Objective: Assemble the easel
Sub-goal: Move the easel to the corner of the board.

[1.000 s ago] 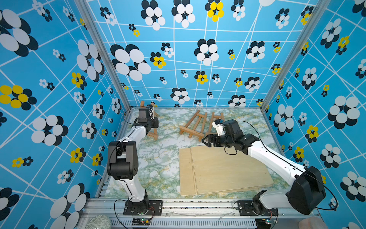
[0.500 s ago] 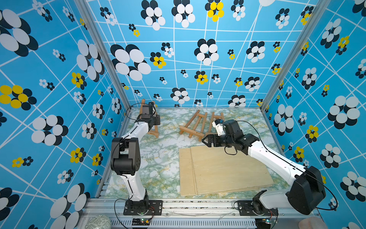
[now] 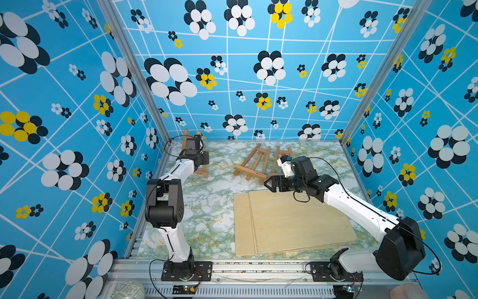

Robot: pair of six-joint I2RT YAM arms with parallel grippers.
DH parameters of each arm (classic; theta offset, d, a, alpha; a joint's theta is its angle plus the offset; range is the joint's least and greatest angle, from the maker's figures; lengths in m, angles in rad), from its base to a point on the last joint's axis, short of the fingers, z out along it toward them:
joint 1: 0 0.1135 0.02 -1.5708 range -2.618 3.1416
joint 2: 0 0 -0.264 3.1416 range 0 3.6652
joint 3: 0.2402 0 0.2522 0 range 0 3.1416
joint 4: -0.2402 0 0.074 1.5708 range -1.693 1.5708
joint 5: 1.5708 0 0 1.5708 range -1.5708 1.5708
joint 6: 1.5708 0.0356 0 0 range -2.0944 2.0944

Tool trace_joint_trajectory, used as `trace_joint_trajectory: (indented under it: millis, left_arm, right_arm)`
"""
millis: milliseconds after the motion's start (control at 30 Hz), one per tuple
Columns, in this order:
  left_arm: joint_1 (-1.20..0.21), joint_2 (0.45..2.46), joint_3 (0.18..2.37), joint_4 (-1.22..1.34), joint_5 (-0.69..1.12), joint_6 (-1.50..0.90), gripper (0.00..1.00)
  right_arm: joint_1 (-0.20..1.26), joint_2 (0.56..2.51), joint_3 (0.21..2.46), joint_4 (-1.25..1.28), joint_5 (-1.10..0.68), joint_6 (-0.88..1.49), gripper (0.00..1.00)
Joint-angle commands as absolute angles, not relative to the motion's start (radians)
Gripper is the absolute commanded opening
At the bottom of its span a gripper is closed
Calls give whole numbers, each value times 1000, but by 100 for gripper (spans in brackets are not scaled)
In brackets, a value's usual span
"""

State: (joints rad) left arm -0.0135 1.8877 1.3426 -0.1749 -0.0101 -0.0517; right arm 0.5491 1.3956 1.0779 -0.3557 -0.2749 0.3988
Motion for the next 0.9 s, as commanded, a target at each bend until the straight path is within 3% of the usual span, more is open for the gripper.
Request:
trace_joint_trajectory:
  millis: [0, 567, 667, 767, 800, 867]
  left_arm:
    - [-9, 1927, 1297, -291, -42, -61, 37]
    - [-13, 1808, 1261, -252, 27, -89, 60]
    - [-15, 1757, 1251, -250, 47, -76, 69]
    - [-21, 1694, 1245, -265, 43, -64, 86]
    - [-25, 1672, 1243, -269, 40, -61, 97]
    - [-36, 1627, 1243, -289, 32, -57, 99]
  right_arm:
    - [544, 1412, 1107, -362, -270, 381, 98]
    - [544, 1362, 1097, -385, -258, 388, 98]
    - [544, 1346, 1100, -391, -250, 395, 98]
    - [544, 1331, 1108, -418, -230, 396, 98]
    - [543, 1326, 1112, -427, -224, 396, 98]
    - [541, 1314, 1117, -458, -210, 399, 98]
